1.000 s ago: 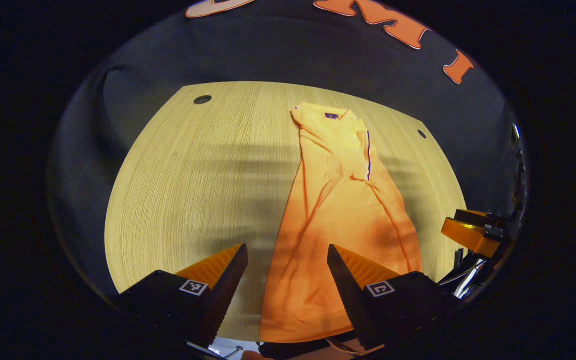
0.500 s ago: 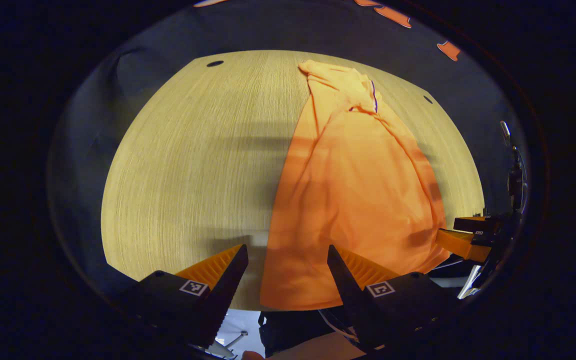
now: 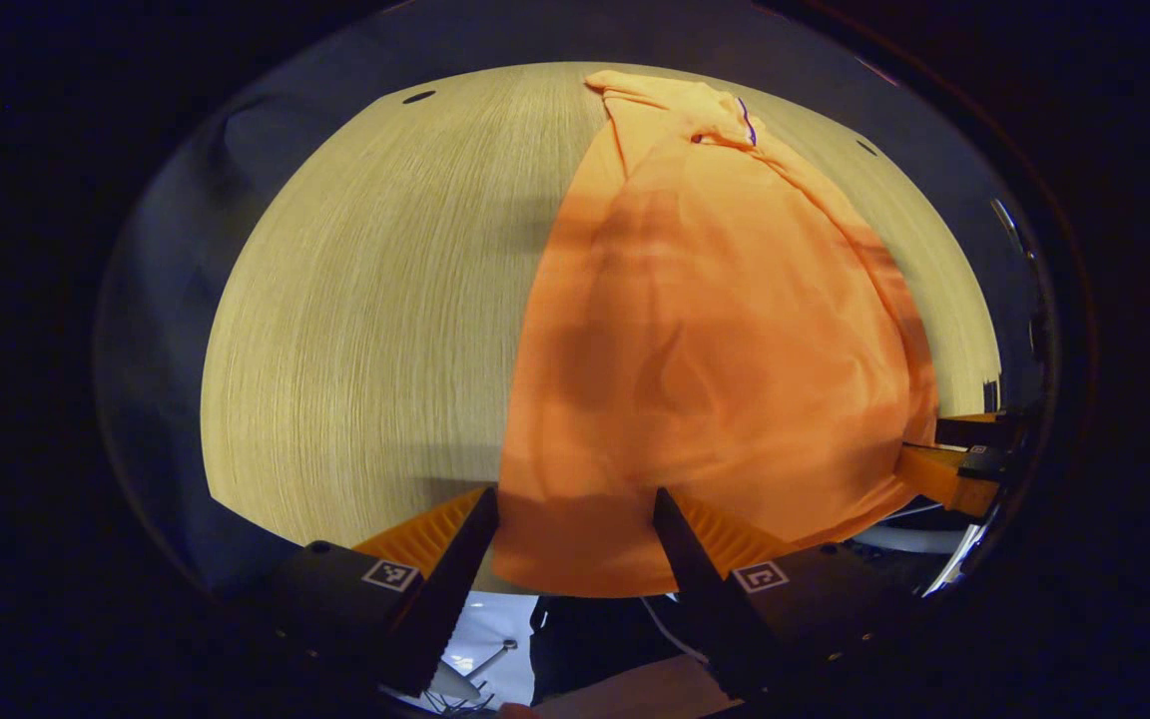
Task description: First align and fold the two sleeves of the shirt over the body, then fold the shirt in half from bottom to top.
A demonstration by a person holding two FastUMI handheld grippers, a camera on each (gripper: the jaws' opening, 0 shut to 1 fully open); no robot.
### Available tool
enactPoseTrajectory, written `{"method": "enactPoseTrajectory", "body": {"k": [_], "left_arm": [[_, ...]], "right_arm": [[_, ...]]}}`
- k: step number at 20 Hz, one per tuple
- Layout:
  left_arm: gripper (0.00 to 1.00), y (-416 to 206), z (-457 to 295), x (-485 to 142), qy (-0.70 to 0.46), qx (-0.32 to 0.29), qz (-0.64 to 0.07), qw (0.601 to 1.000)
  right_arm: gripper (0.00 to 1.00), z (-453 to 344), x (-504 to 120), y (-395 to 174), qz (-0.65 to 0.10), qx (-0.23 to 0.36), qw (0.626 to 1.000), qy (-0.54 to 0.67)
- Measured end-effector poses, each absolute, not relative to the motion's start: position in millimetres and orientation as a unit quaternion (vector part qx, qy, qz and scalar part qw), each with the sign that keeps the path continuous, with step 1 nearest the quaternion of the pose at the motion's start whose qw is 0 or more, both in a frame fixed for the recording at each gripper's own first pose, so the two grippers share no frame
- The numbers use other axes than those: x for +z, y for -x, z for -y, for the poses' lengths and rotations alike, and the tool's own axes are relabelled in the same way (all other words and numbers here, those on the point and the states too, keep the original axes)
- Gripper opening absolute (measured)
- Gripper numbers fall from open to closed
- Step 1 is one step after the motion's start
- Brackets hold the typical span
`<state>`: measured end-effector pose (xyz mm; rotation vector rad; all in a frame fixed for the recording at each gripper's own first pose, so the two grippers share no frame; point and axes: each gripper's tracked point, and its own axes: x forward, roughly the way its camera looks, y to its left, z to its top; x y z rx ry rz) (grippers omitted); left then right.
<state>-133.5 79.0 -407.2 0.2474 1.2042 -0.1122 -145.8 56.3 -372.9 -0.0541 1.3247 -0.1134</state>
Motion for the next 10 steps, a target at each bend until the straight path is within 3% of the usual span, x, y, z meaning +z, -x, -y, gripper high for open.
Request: {"method": "enactPoseTrajectory", "body": {"k": [8,10], "left_arm": [[0.99,135.6,-77.5,-406.7,-0.098,-0.04,-0.539,0.836],[0.96,135.1,-74.7,-411.6,-0.102,-0.048,-0.538,0.836]], "right_arm": [[0.99,-58.1,-374.6,147.8,-0.613,-0.051,0.788,0.023],[0.89,-59.5,-375.9,149.5,-0.617,-0.048,0.785,0.024]]}}
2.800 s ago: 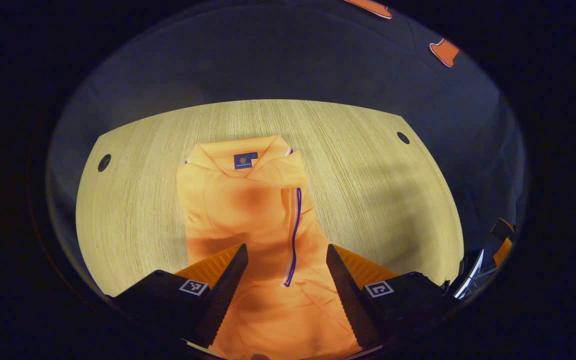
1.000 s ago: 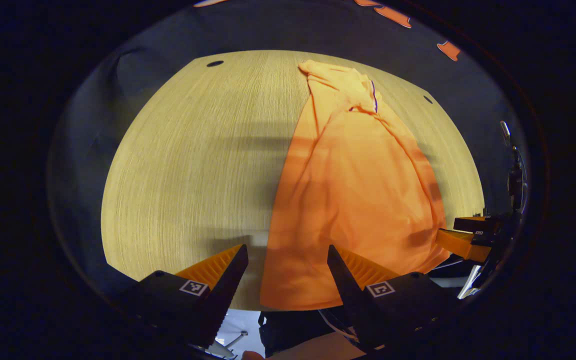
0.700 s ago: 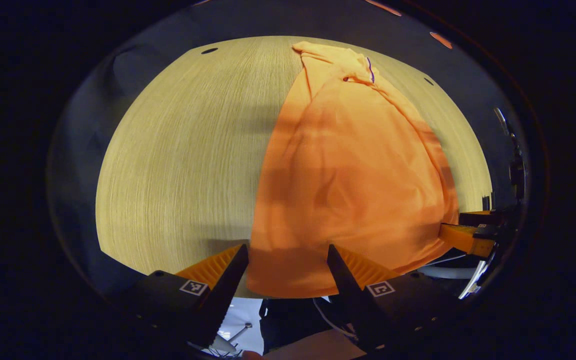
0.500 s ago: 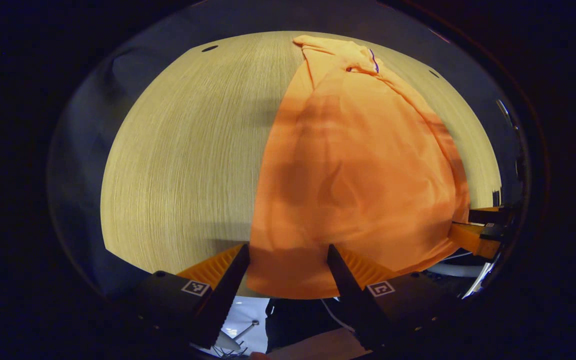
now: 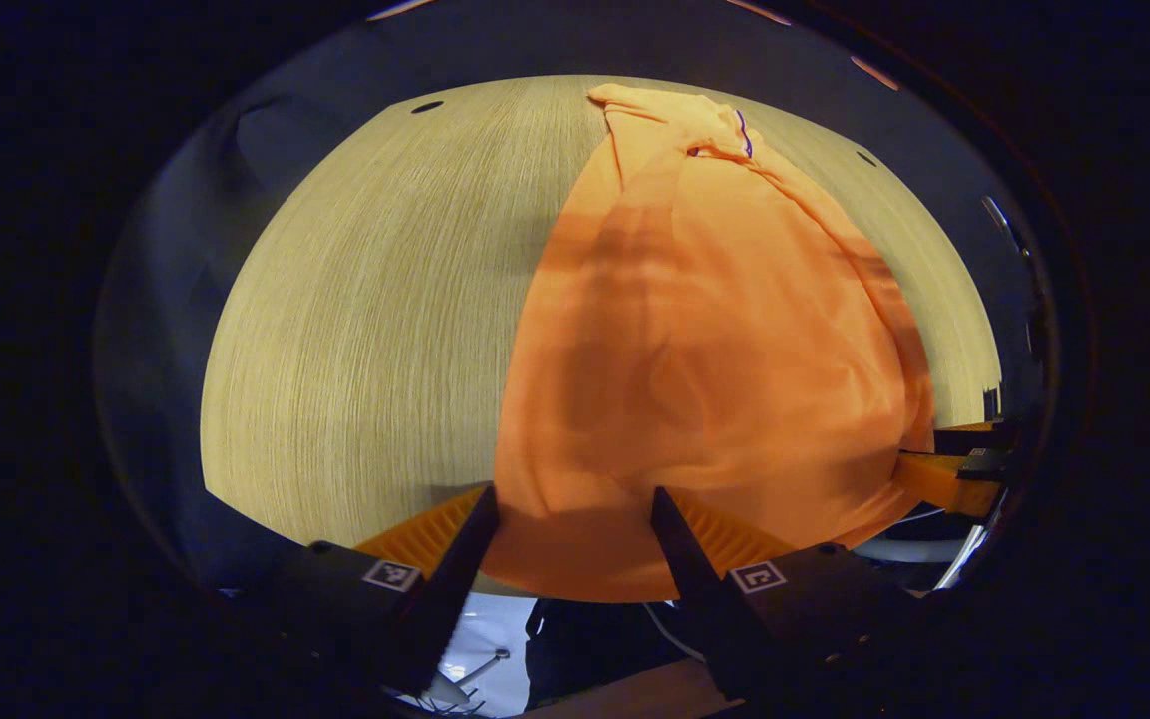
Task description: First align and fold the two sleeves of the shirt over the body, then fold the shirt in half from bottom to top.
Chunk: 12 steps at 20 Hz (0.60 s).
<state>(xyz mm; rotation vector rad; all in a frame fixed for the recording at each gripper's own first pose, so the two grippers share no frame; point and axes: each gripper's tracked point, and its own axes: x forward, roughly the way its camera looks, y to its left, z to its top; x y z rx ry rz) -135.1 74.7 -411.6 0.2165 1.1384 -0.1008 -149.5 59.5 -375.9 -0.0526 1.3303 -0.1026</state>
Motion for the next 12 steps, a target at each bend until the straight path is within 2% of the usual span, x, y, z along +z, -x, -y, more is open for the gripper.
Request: {"method": "enactPoseTrajectory", "body": {"k": [1,2,3,4,5,6,7,9,10,12], "left_arm": [[0.86,134.9,-70.9,-409.7,-0.105,-0.051,-0.539,0.834],[0.76,135.3,-67.5,-410.5,-0.109,-0.057,-0.542,0.831],[0.71,136.8,-65.7,-409.3,-0.114,-0.065,-0.543,0.829],[0.62,137.8,-64.0,-409.3,-0.117,-0.074,-0.544,0.828],[0.57,137.2,-60.5,-409.2,-0.106,-0.086,-0.539,0.831],[0.31,138.6,-60.0,-409.0,-0.083,-0.082,-0.536,0.836],[0.05,135.2,-60.8,-410.7,-0.064,-0.081,-0.534,0.839],[0.05,134.9,-60.4,-409.7,-0.044,-0.097,-0.541,0.835],[0.01,138.6,-61.6,-407.1,-0.035,-0.1,-0.545,0.832],[0.0,136.1,-60.2,-410.4,-0.039,-0.109,-0.548,0.828]], "right_arm": [[0.65,-61.5,-375.5,150.2,-0.618,-0.045,0.784,0.025],[0.65,-63.6,-375.3,151.4,-0.619,-0.04,0.784,0.028],[0.44,-66.1,-375.1,151.8,-0.618,-0.036,0.785,0.029],[0.35,-67.7,-375.1,152.5,-0.615,-0.034,0.787,0.022],[0.15,-71.3,-375.7,152.4,-0.616,-0.028,0.787,0.015],[0.1,-73.5,-376.5,153.0,-0.618,-0.019,0.786,0.011],[0.1,-73.7,-375.4,153.4,-0.616,-0.016,0.788,0.008],[0.1,-74.8,-377.0,151.5,-0.617,-0.012,0.787,-0.011],[0.0,-75.5,-374.9,149.7,-0.617,-0.013,0.787,-0.02],[0.0,-74.7,-375.1,152.3,-0.619,-0.009,0.785,-0.034]]}}
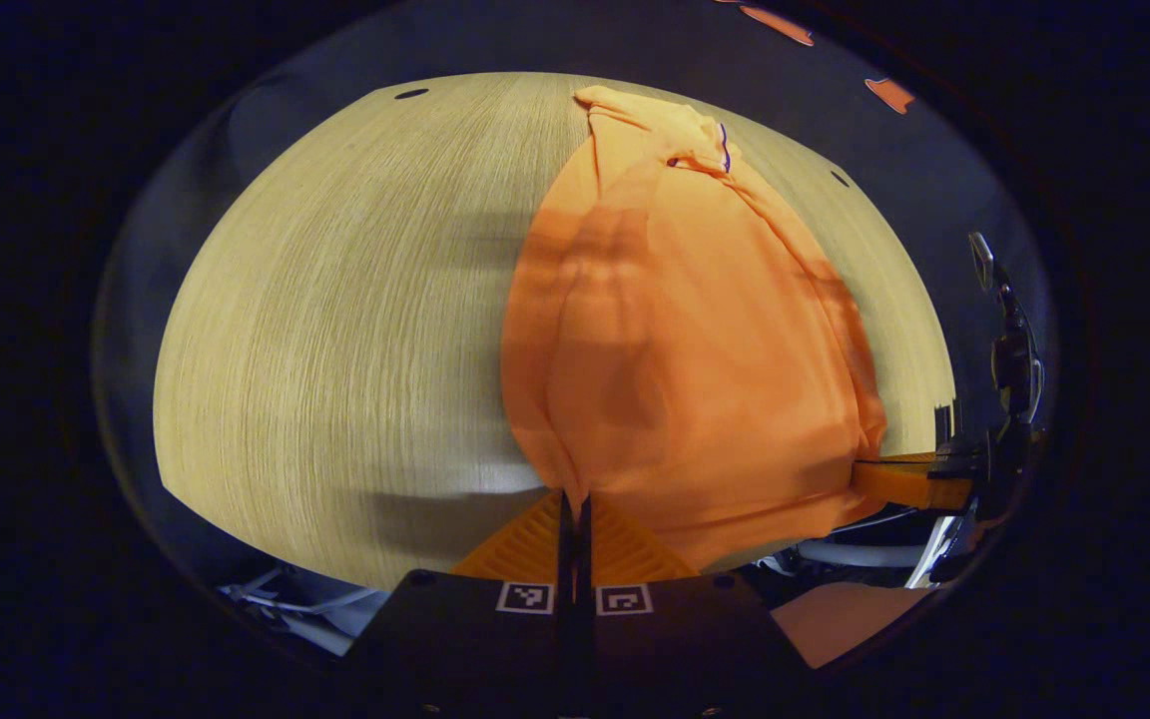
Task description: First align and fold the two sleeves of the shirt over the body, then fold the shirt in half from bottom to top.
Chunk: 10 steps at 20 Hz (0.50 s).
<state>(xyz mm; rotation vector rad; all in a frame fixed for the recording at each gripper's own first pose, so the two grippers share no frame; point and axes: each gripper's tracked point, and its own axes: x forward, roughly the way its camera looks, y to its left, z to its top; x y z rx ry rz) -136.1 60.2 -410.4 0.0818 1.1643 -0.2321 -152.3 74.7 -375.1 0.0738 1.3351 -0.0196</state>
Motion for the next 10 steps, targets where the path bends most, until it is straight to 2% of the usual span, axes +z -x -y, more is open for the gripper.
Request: {"method": "enactPoseTrajectory", "body": {"k": [6,10], "left_arm": [[0.01,133.3,-59.5,-399.1,-0.061,-0.109,-0.552,0.824],[0.01,102.7,-54.8,-363.3,-0.047,-0.111,-0.522,0.844]], "right_arm": [[0.0,-75.6,-357.2,137.3,-0.61,0.0,0.791,-0.034],[0.0,-76.0,-326.9,104.0,-0.582,0.008,0.812,-0.042]]}}
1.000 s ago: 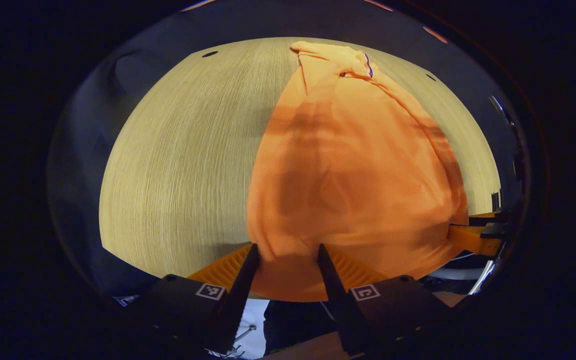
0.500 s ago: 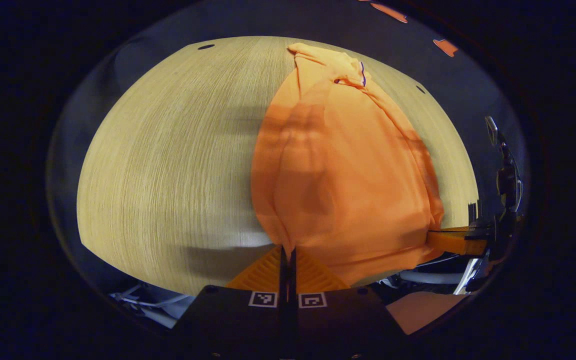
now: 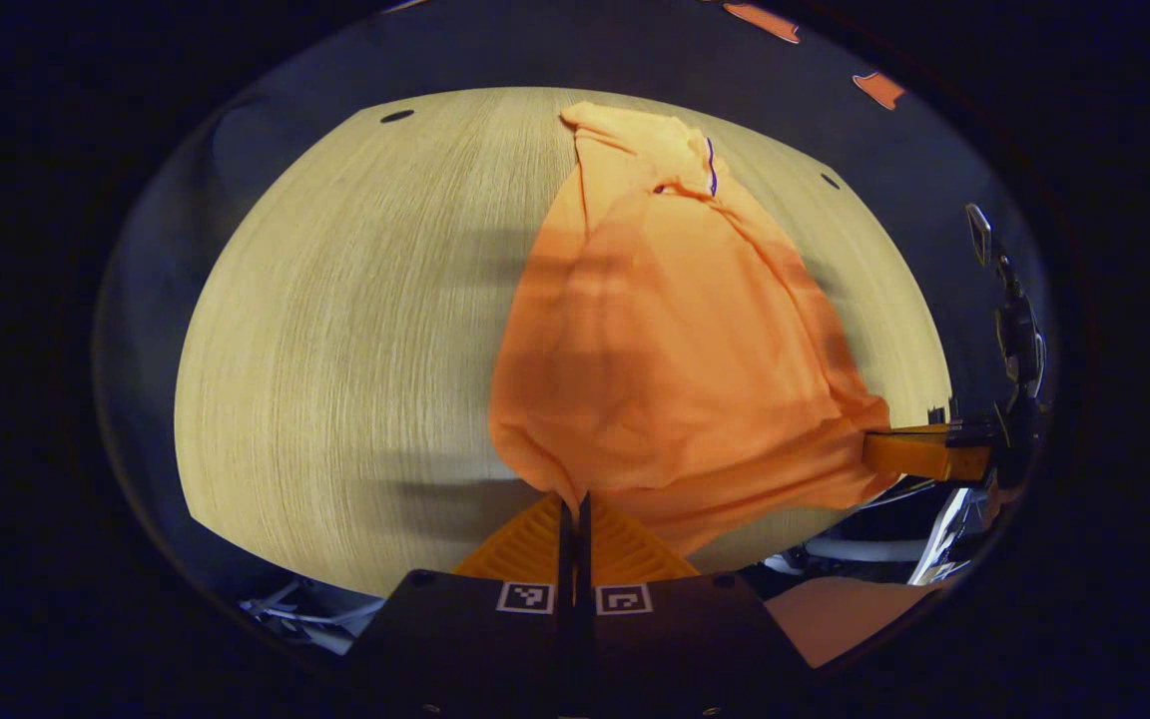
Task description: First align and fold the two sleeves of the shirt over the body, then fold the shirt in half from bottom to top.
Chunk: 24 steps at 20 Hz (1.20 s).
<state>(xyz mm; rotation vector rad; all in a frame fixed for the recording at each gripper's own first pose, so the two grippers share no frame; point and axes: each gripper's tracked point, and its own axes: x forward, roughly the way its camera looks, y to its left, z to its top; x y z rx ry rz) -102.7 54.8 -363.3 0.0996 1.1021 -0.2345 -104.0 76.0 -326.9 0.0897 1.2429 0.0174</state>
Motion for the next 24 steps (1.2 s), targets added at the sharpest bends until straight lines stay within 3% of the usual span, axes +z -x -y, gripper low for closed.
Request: {"method": "enactPoseTrajectory", "body": {"k": [24], "left_arm": [[0.01,-176.5,5.8,-224.0,-0.046,-0.133,-0.375,0.916]], "right_arm": [[0.0,-40.5,-197.0,-164.2,-0.435,0.013,0.9,-0.004]]}}
